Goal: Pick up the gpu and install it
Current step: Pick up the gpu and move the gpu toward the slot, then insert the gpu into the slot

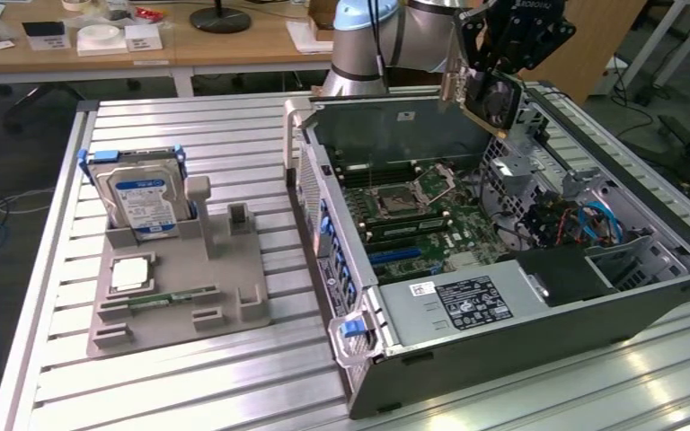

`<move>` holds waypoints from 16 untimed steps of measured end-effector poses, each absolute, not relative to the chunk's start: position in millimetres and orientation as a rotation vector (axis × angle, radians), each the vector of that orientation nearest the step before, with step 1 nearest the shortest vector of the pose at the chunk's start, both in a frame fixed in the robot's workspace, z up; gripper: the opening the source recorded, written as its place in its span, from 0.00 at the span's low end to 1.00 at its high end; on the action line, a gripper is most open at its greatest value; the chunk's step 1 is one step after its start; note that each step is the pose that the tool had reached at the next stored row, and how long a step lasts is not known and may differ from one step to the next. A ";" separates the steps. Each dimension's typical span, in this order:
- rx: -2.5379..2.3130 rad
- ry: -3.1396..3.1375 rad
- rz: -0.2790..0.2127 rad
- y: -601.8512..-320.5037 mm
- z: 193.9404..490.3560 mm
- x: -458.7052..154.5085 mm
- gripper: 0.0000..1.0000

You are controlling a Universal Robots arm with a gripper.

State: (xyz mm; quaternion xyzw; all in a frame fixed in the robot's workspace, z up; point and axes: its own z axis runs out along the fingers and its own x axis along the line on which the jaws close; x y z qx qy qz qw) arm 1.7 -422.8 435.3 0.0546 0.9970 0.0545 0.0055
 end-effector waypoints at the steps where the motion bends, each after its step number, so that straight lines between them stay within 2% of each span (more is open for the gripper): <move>1: 0.171 3.121 0.171 -422.8 435.3 1.7 0.28; 16: -0.037 3.133 0.172 -422.8 435.2 1.7 0.28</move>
